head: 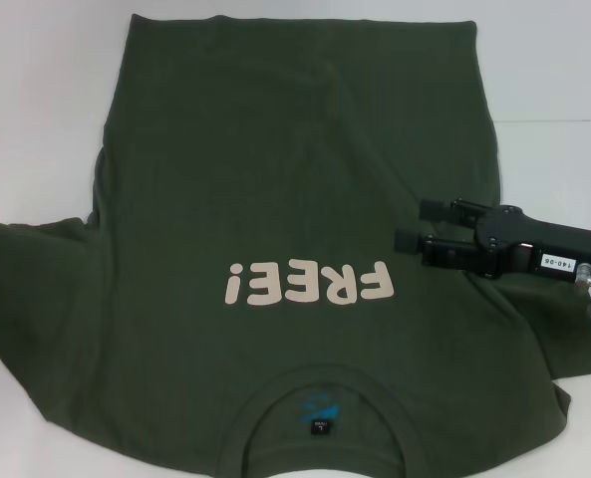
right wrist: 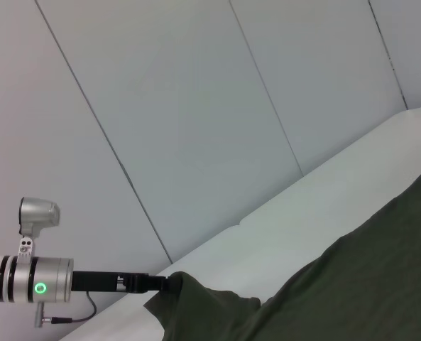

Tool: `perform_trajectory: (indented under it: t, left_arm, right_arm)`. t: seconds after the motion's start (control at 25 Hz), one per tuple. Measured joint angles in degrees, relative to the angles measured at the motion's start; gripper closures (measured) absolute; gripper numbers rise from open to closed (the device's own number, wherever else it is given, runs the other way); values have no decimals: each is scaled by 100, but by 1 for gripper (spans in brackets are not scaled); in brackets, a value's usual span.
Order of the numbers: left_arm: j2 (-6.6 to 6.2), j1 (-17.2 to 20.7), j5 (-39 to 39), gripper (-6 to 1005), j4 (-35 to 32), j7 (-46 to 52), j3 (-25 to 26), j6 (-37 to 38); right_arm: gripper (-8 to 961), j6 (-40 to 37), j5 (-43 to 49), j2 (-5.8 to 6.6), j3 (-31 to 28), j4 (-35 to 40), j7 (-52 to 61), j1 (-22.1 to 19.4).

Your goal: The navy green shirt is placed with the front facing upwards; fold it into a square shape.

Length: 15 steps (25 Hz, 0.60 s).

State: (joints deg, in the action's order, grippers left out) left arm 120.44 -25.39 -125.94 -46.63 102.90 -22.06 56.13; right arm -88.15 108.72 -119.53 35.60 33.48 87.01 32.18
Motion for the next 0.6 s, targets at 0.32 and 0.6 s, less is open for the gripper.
perform_trajectory:
  t: [0.32,0.6]
  left_arm:
    - [-3,-17,0,995,-105,-24,-32,-69]
    - [19,-19,0,994,-125,14,-39,91]
  right_arm:
    - [41,0,0,0,0,0,0,7]
    - [42,10,-8,0,0,0,0,16]
